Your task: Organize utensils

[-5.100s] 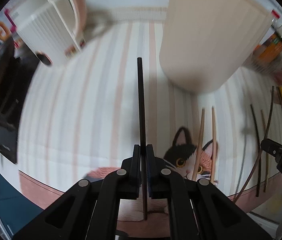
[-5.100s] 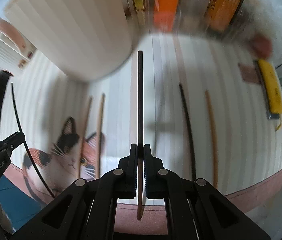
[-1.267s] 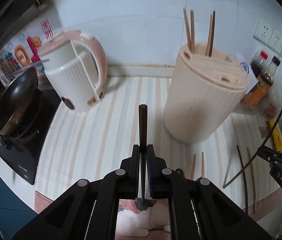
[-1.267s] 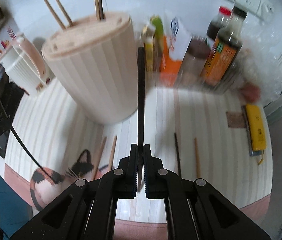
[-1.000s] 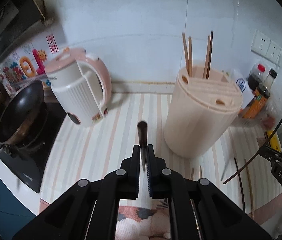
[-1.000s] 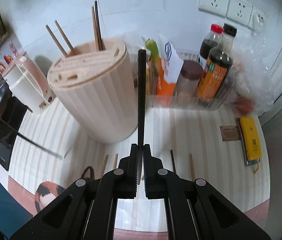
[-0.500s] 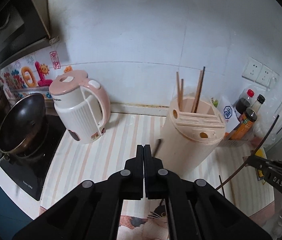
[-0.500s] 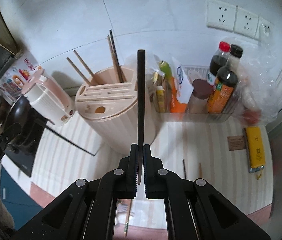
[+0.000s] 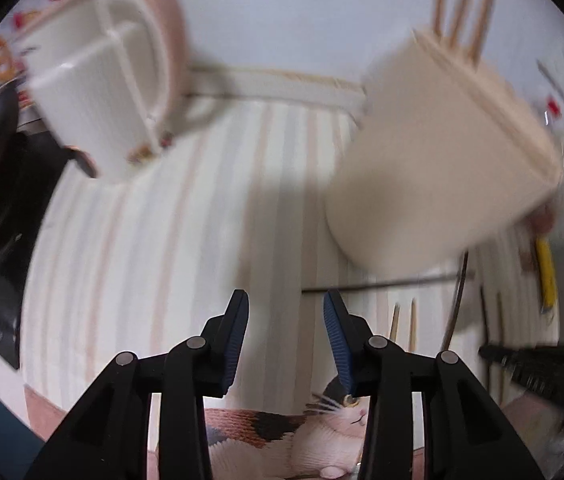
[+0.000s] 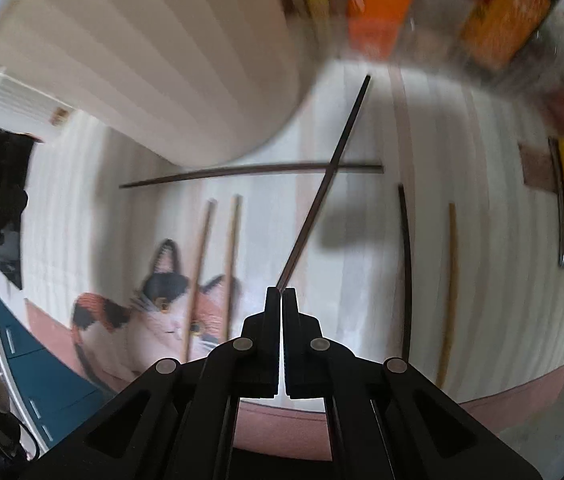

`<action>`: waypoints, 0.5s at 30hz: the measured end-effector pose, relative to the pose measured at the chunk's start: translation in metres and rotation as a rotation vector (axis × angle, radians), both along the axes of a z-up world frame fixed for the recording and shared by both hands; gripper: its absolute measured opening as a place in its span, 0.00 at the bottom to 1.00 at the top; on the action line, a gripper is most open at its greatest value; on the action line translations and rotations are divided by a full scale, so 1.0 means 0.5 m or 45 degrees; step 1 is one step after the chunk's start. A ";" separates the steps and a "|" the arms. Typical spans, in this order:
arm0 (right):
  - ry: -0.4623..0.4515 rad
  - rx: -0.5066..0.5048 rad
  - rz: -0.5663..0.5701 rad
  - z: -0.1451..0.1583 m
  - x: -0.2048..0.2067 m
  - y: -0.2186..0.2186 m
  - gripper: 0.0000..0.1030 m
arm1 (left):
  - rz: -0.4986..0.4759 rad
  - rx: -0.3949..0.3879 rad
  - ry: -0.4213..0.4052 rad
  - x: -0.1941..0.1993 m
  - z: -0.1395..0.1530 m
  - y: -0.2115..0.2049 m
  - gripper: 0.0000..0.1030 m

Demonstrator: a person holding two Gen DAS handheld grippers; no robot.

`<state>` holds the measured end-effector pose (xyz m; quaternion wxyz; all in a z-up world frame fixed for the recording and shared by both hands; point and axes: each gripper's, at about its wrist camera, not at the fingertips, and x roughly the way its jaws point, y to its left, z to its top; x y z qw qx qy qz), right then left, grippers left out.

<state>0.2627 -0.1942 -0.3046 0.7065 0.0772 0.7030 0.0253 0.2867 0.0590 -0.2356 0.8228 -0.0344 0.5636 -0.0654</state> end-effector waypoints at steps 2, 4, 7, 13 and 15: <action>0.040 -0.026 -0.023 -0.029 0.000 -0.011 0.01 | -0.128 0.074 0.012 -0.006 -0.032 -0.034 0.35; 0.074 -0.011 -0.082 -0.054 -0.005 -0.031 0.01 | -0.228 0.149 0.015 -0.015 -0.053 -0.064 0.35; 0.082 0.065 -0.203 -0.081 -0.020 -0.068 0.02 | -0.294 0.190 0.046 -0.018 -0.082 -0.085 0.35; 0.009 0.227 -0.348 -0.092 -0.070 -0.100 0.03 | -0.273 -0.032 0.241 -0.056 -0.123 -0.125 0.35; -0.001 0.226 -0.353 -0.091 -0.092 -0.106 0.04 | -0.302 -0.058 0.299 -0.084 -0.144 -0.162 0.35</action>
